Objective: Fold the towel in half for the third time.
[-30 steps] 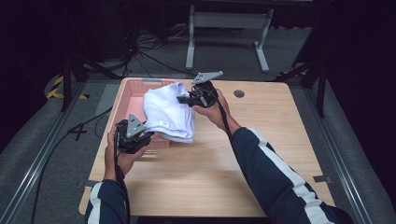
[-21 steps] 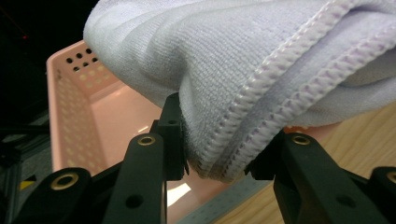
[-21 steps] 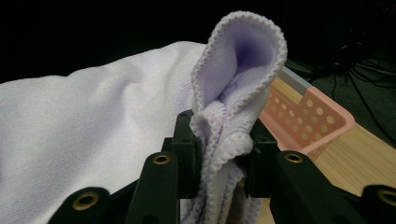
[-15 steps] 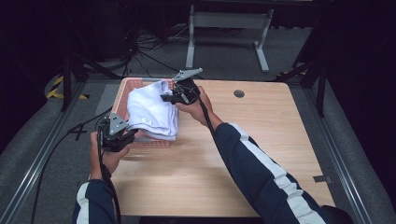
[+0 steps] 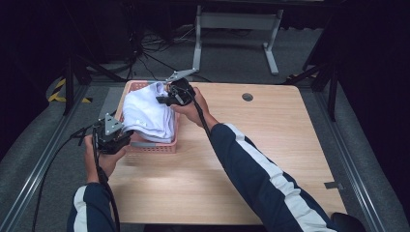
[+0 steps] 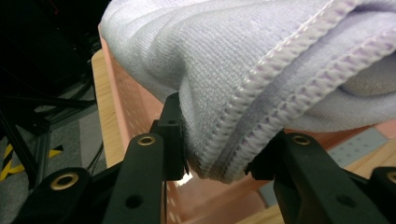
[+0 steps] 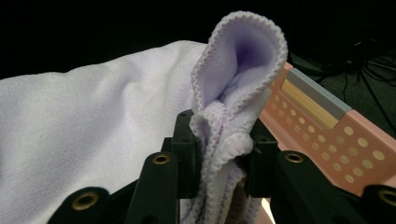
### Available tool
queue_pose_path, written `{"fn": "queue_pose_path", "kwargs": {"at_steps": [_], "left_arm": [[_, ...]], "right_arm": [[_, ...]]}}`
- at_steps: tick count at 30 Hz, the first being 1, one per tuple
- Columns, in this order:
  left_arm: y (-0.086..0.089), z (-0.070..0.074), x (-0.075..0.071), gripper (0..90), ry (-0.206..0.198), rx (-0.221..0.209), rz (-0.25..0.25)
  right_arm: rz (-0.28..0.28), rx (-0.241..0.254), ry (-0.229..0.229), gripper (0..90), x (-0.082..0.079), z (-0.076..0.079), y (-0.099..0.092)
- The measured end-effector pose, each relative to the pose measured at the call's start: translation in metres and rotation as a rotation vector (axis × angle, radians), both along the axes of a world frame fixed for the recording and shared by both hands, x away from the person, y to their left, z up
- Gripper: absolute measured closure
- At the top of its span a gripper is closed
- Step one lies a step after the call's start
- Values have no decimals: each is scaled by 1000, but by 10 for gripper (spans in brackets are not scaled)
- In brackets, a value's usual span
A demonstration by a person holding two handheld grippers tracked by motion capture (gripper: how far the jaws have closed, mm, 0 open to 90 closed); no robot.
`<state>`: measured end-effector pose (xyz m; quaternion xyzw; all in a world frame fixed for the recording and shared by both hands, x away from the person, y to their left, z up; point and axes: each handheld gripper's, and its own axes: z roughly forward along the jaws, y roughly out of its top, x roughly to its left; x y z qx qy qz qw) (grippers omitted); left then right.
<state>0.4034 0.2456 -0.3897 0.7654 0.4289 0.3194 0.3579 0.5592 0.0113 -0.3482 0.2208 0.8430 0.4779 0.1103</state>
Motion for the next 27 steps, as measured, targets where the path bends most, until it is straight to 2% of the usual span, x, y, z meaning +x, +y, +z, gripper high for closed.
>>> {"fn": "queue_pose_path", "kwargs": {"at_steps": [3,6,7,13,16,19,21,23,24,25,27], "left_arm": [[0,-3,4,648,17,13,8],[-3,-8,8,643,25,54,1],[-3,-10,9,643,27,45,3],[-5,-18,15,628,60,59,-8],[-6,-22,18,619,72,95,-3],[-5,-27,19,559,87,85,24],[-2,-29,18,492,122,63,37],[-1,-28,17,467,111,62,49],[-2,-26,15,447,104,67,58],[-2,-25,13,427,91,70,55],[-2,-24,11,405,89,63,52]], "right_arm": [[-7,-3,6,703,3,-5,3],[-22,-18,26,701,8,-15,6],[-27,-20,34,700,9,-17,5],[-42,-18,64,694,15,-29,2],[-38,-19,71,681,17,-33,2],[-46,-44,65,672,17,-37,3],[-57,-54,71,651,18,-40,3],[-49,-60,80,646,18,-41,3],[-42,-99,65,629,17,-43,5],[-42,-115,61,619,16,-43,5],[-46,-114,62,598,15,-44,4]]}}
